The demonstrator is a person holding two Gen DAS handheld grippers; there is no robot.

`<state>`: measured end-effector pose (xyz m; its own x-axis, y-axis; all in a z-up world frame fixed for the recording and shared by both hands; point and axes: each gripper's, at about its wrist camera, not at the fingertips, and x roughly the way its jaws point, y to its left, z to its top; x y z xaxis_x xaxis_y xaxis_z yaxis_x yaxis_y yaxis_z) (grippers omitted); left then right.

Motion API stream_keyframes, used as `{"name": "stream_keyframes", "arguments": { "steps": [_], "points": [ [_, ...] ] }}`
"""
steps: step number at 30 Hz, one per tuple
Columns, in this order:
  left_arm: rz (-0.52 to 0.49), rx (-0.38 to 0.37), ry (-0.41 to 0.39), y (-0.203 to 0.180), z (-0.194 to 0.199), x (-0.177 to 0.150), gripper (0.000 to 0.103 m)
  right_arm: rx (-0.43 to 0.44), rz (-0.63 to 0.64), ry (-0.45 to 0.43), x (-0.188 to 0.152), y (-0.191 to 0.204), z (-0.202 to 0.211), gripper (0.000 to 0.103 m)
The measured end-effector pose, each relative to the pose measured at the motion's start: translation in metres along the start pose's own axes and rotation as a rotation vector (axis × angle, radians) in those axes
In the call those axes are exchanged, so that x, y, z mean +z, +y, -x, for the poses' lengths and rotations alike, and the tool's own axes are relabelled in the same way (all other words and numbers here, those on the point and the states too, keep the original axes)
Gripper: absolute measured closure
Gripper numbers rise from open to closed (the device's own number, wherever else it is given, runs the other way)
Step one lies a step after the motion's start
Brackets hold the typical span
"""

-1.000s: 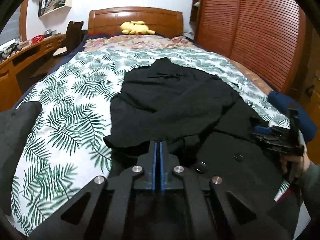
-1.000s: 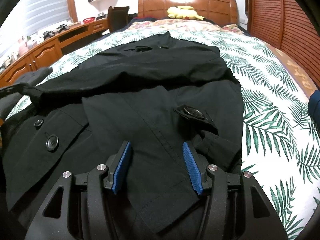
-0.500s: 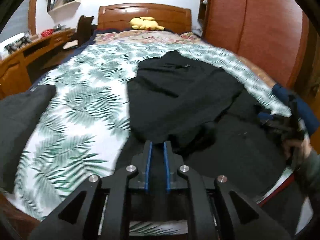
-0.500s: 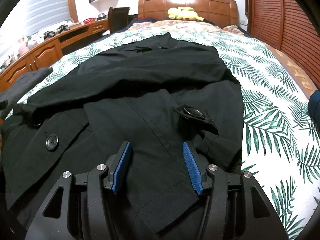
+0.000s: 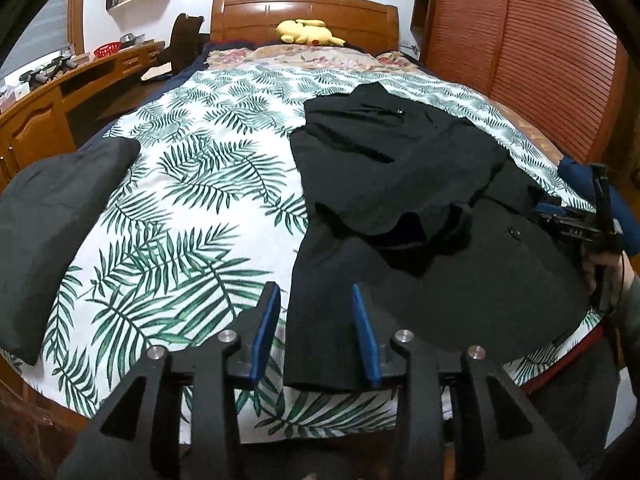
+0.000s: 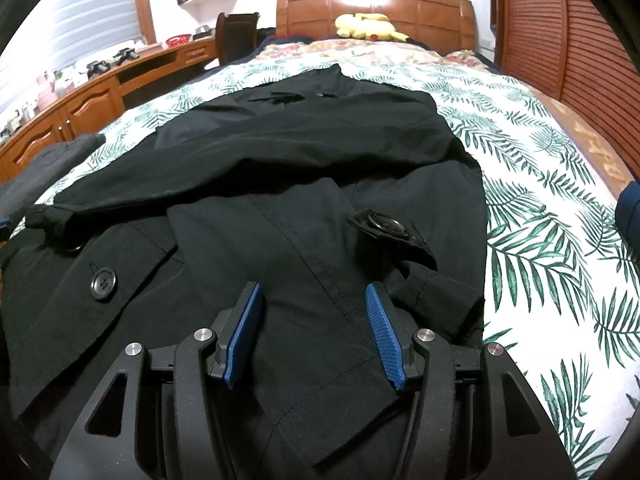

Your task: Fold large clothes

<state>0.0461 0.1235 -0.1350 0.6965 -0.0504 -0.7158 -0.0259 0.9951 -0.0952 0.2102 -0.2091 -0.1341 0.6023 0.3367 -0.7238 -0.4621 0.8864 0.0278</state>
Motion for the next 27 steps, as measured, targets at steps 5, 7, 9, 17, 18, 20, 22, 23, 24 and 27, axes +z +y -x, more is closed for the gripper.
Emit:
{"name": "stream_keyframes", "arguments": {
  "steps": [5, 7, 9, 17, 18, 20, 22, 23, 24, 27],
  "points": [
    [-0.002, 0.006, 0.025, 0.004, -0.006, -0.007, 0.064, -0.031, 0.045, 0.029, 0.004, 0.005, 0.007, 0.048],
    [0.004, 0.007, 0.035, 0.006, -0.01, -0.009, 0.064, -0.038, 0.046, 0.035, 0.003, 0.002, 0.015, 0.048],
    [0.007, 0.004, 0.039, 0.008, -0.012, -0.011, 0.063, -0.044, 0.04, 0.034, 0.001, -0.001, 0.024, 0.048],
    [-0.007, 0.006, 0.035, 0.007, -0.016, -0.013, 0.061, -0.082, -0.017, 0.057, -0.022, -0.019, 0.063, 0.042],
    [-0.008, 0.005, 0.034, 0.007, -0.016, -0.014, 0.06, -0.088, -0.02, 0.064, -0.026, -0.021, 0.067, 0.042],
    [-0.005, 0.002, 0.031, 0.008, -0.016, -0.015, 0.06, -0.11, -0.019, 0.075, -0.035, -0.023, 0.075, 0.041],
    [0.001, -0.003, 0.03, 0.009, -0.017, -0.015, 0.059, -0.121, -0.028, 0.086, -0.045, -0.027, 0.082, 0.041],
    [0.002, -0.003, 0.03, 0.009, -0.017, -0.015, 0.059, -0.125, -0.033, 0.09, -0.048, -0.029, 0.084, 0.041],
    [0.002, -0.002, 0.029, 0.009, -0.017, -0.015, 0.059, -0.131, -0.039, 0.095, -0.052, -0.031, 0.087, 0.041],
    [0.002, 0.001, 0.03, 0.009, -0.017, -0.016, 0.059, -0.141, -0.062, 0.099, -0.06, -0.037, 0.093, 0.041]
  ]
}}
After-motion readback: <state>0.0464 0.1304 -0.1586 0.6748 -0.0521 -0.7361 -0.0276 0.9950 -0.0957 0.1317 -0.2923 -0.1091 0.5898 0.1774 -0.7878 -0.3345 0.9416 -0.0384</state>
